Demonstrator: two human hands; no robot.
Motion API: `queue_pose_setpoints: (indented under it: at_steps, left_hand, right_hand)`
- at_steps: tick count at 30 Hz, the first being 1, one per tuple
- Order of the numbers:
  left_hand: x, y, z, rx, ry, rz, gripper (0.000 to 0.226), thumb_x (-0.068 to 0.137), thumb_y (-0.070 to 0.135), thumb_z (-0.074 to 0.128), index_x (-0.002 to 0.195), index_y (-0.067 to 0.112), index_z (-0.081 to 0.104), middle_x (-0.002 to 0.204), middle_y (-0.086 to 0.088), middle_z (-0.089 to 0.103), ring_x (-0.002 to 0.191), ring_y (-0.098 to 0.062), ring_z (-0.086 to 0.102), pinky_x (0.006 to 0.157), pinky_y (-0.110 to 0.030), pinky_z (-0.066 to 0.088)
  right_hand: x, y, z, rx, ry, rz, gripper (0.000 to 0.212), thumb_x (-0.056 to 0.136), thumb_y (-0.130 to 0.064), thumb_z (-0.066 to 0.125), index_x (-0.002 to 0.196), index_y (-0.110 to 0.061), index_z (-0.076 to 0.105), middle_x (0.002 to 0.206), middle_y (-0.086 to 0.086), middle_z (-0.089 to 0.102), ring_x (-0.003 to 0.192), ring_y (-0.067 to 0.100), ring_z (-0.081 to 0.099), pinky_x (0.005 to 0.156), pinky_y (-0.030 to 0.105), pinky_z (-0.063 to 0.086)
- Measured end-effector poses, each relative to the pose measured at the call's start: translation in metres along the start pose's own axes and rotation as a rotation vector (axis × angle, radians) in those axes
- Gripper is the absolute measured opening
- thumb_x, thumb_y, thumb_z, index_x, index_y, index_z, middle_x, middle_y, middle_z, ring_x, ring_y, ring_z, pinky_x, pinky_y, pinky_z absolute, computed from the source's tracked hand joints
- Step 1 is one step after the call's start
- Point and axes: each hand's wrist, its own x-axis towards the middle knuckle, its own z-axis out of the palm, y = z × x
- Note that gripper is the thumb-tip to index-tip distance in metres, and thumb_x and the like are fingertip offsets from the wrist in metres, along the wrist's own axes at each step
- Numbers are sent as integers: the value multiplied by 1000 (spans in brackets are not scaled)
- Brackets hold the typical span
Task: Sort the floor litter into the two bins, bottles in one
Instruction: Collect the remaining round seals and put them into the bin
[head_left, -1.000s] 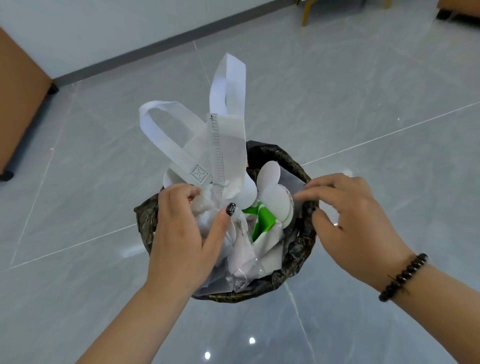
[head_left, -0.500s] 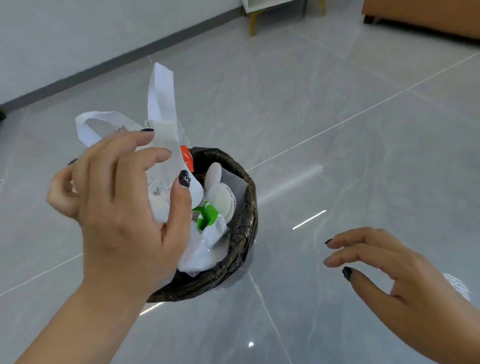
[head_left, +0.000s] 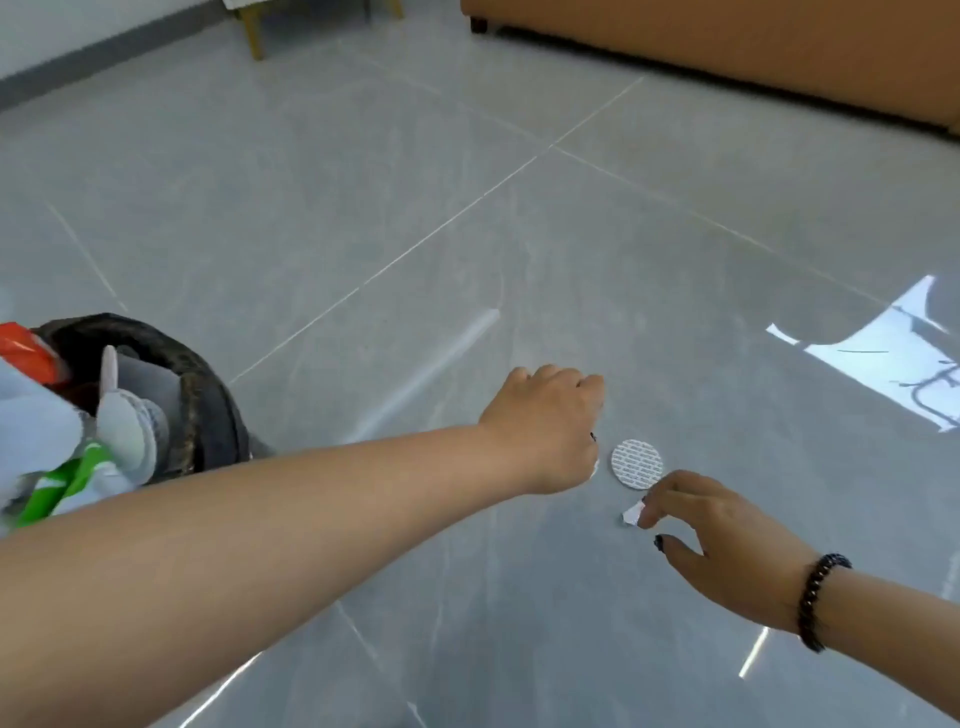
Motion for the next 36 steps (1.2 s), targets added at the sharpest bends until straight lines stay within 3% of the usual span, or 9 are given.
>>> queue_pose_setpoints:
  at_steps: [8, 13, 16, 19, 23, 26, 30, 33, 36]
  left_hand:
    - [60, 17, 103, 10, -327, -119, 63, 88, 36, 65, 137, 13, 33, 134, -10, 34, 123, -30, 40, 92, -41, 42]
    - [59, 8, 136, -154, -244, -225, 67, 76, 41, 76, 128, 17, 42, 127, -4, 37, 122, -25, 35, 93, -37, 42]
    - [55, -2, 148, -340, -143, -305, 59, 70, 41, 81, 113, 16, 50, 118, -2, 43, 119, -23, 39, 96, -34, 41]
    - [42, -7, 161, -267, 17, -289, 65, 71, 48, 79, 119, 15, 50, 125, -4, 38, 118, -24, 38, 98, -28, 31]
    - [25, -13, 174, -331, 189, -320, 74, 70, 51, 79, 126, 13, 50, 125, -5, 38, 118, -25, 43, 103, -31, 29]
    - [19, -16, 173, -445, 269, -381, 77, 69, 47, 81, 131, 17, 47, 124, 1, 34, 120, -18, 37, 105, -30, 26]
    - [25, -32, 163, -393, 284, -493, 79, 73, 45, 79, 138, 22, 42, 133, -2, 32, 126, -20, 32, 103, -35, 21]
    - [34, -50, 156, -370, 176, -582, 64, 78, 39, 76, 133, 23, 50, 131, -3, 38, 126, -26, 35, 103, -38, 27]
    - [40, -57, 153, -441, 166, -579, 49, 76, 31, 79, 121, 22, 60, 122, -2, 44, 122, -25, 37, 97, -28, 29]
  right_hand:
    - [-3, 76, 29, -50, -103, 241, 31, 93, -35, 55, 123, -26, 53, 127, -7, 47, 113, 13, 50, 93, 27, 45]
    - [21, 88, 50, -289, -36, 83, 42, 89, -24, 59, 129, -18, 49, 123, 1, 51, 106, 22, 54, 83, 33, 47]
    - [37, 90, 58, -604, 7, -224, 31, 63, -9, 73, 93, -13, 67, 84, 2, 59, 65, 21, 54, 50, 29, 41]
    - [49, 83, 57, -665, -35, -288, 23, 49, -7, 75, 68, -13, 63, 72, 2, 54, 55, 19, 49, 43, 25, 27]
    - [61, 69, 54, -666, -132, -251, 11, 78, -10, 61, 89, -13, 61, 95, 4, 54, 85, 24, 54, 57, 31, 31]
    - [66, 69, 45, -585, -205, -130, 18, 86, -18, 54, 103, -14, 58, 108, 3, 52, 102, 24, 50, 68, 32, 36]
    - [59, 92, 39, -237, -201, 31, 10, 85, -24, 54, 89, -16, 59, 96, 2, 59, 92, 23, 55, 72, 32, 48]
    - [54, 103, 40, 253, 27, 235, 10, 75, -16, 61, 71, -16, 52, 74, -1, 58, 71, 22, 54, 65, 34, 50]
    - [62, 102, 39, 395, 143, 319, 14, 74, -14, 66, 68, -19, 54, 74, -4, 60, 72, 20, 58, 69, 33, 52]
